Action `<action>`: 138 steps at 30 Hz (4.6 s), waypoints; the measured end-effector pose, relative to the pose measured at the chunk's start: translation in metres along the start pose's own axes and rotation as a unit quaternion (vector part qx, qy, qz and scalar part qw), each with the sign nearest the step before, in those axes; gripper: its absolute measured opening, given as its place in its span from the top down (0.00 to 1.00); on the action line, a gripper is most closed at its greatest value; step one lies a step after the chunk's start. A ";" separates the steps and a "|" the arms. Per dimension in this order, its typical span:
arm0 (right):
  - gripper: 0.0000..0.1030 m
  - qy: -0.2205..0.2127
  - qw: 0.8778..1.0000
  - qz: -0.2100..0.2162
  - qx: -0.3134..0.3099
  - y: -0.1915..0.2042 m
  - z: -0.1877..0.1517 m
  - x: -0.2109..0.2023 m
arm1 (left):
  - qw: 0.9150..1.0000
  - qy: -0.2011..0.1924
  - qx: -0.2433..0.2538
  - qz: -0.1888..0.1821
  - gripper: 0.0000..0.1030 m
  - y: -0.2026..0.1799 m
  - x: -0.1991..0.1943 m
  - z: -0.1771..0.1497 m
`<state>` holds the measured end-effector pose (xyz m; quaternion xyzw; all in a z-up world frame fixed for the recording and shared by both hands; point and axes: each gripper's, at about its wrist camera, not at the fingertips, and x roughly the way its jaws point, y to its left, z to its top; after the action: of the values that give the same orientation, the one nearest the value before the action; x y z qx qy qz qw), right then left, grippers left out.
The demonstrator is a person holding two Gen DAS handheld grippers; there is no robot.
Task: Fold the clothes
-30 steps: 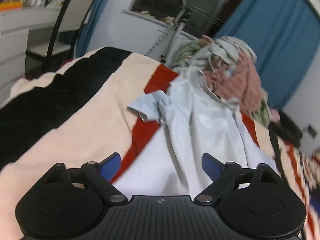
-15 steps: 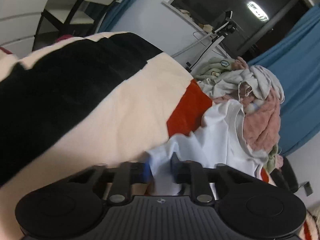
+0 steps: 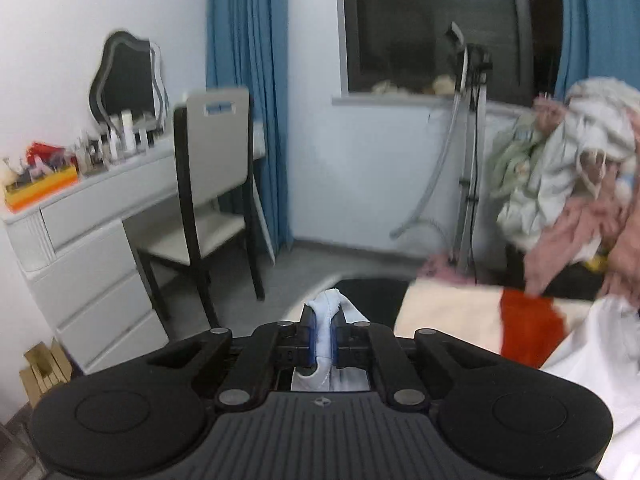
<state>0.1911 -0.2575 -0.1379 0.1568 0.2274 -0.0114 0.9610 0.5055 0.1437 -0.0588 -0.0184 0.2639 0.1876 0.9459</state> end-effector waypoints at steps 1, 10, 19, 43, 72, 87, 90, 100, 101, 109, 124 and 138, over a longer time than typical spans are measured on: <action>0.15 -0.002 1.000 -0.001 -0.004 0.001 0.000 0.001 | 1.000 0.006 -0.005 -0.008 0.81 0.000 0.003 -0.006; 0.15 -0.004 0.999 0.002 -0.035 0.014 -0.003 0.006 | 0.990 0.095 -0.002 -0.105 0.41 0.035 -0.084 -0.078; 0.15 -0.028 0.998 0.008 -0.054 0.020 0.001 -0.025 | 0.960 0.174 -0.012 -0.218 0.40 0.085 -0.309 -0.221; 0.16 0.051 0.962 -0.024 0.266 -0.094 -0.049 -0.167 | 0.912 0.120 -0.270 -0.284 1.00 0.195 -0.349 -0.274; 0.93 -0.003 0.956 -0.064 0.286 -0.104 -0.046 -0.171 | 0.960 0.165 -0.023 -0.227 1.00 0.111 -0.345 -0.294; 0.91 0.010 0.953 -0.129 0.273 -0.105 -0.051 -0.180 | 0.939 0.164 -0.135 -0.269 0.73 0.165 -0.363 -0.272; 0.87 0.012 0.954 -0.133 0.269 -0.105 -0.050 -0.180 | 0.949 0.160 -0.041 -0.267 0.53 0.127 -0.367 -0.274; 0.32 -0.023 0.979 -0.137 0.149 -0.067 -0.042 -0.183 | 0.953 0.168 0.139 -0.209 0.67 0.064 -0.356 -0.306; 0.32 -0.020 0.980 -0.134 0.144 -0.065 -0.042 -0.181 | 0.953 0.165 0.146 -0.208 0.82 0.063 -0.357 -0.309; 0.32 -0.008 0.981 -0.125 0.149 -0.065 -0.043 -0.181 | 0.964 0.128 -0.002 -0.232 0.97 0.130 -0.383 -0.271; 0.33 0.000 0.995 -0.077 0.056 -0.027 -0.042 -0.176 | 0.932 0.256 -0.229 -0.115 0.92 0.247 -0.334 -0.244; 0.33 0.058 0.918 -0.096 0.380 -0.118 -0.073 -0.169 | 0.884 0.333 -0.300 -0.136 0.47 0.243 -0.314 -0.283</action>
<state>-0.0033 -0.3555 -0.1601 0.4882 0.2749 -0.1797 0.8086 0.0292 0.2236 -0.1277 -0.3982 0.4895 0.1103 0.7679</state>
